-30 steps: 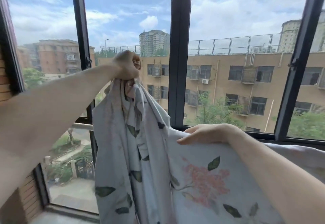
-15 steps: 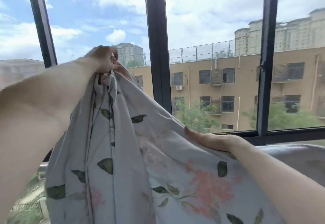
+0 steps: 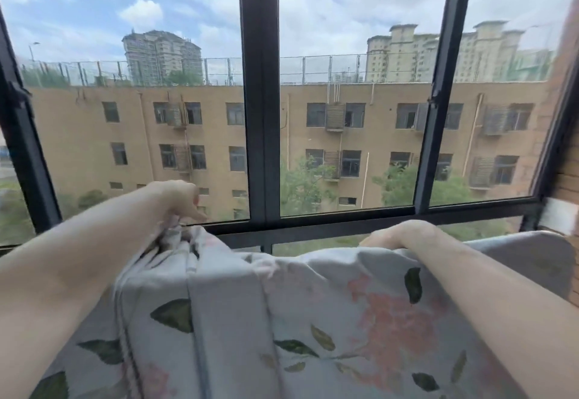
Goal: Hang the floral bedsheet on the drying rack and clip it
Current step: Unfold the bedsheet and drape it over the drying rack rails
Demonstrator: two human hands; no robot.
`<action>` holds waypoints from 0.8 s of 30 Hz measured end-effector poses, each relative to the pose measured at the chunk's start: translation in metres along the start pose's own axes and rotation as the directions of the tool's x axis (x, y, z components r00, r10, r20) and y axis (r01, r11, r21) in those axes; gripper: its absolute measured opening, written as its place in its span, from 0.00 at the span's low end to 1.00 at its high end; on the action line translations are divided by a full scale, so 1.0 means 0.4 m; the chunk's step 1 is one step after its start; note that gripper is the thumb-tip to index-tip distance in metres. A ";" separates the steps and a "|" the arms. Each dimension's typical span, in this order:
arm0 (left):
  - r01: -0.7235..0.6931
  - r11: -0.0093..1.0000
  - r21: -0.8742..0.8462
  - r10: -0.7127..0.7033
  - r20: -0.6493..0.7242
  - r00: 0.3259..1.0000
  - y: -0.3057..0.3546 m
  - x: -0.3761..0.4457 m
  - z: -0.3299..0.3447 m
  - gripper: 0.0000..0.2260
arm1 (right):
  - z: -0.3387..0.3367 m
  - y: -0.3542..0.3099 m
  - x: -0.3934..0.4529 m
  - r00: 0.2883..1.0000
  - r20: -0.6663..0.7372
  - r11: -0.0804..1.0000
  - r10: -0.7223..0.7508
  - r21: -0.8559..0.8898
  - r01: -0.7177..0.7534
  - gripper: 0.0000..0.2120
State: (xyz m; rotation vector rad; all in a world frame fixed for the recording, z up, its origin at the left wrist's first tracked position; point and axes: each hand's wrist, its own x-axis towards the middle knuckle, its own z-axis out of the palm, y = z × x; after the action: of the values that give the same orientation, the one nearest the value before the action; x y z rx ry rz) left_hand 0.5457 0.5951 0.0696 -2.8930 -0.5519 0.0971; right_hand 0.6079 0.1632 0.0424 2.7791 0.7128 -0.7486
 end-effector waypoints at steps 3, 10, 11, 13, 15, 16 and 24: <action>-0.152 0.967 -0.203 0.157 0.007 0.988 0.055 -0.048 -0.041 0.22 | 0.004 0.001 0.006 0.999 -0.034 0.999 -0.005 0.051 0.007 0.18; -0.442 0.777 -0.448 0.493 -0.002 0.870 0.219 -0.501 -0.113 0.19 | 0.008 0.049 -0.002 0.995 -0.095 0.982 0.020 0.190 -0.001 0.09; -0.433 0.786 -0.441 0.490 0.017 0.872 0.228 -0.558 -0.091 0.19 | 0.008 0.055 -0.003 0.994 -0.107 0.979 0.005 0.203 0.017 0.10; -0.421 0.817 -0.394 0.456 -0.008 0.890 0.239 -0.620 -0.042 0.19 | 0.006 0.061 -0.015 0.988 -0.156 0.971 -0.012 0.235 0.049 0.13; -0.388 0.872 -0.299 0.370 -0.119 0.921 0.246 -0.634 -0.010 0.20 | -0.002 0.055 -0.040 0.946 -0.324 0.955 -0.017 0.275 0.111 0.14; -0.376 0.890 -0.257 0.342 -0.170 0.924 0.245 -0.629 -0.002 0.21 | -0.013 0.044 -0.059 0.892 -0.452 0.943 -0.022 0.286 0.168 0.14; -0.334 0.915 -0.229 0.269 -0.271 0.924 0.278 -0.603 0.008 0.27 | 0.017 -0.276 -0.250 0.711 -0.620 0.793 -0.331 0.226 0.566 0.15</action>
State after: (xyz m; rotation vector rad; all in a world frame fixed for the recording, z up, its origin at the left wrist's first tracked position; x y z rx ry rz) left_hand 0.3614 0.4051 0.0505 -3.1709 -0.0716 -0.2977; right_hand 0.4750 0.2169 0.0826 3.2680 1.5801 -0.1095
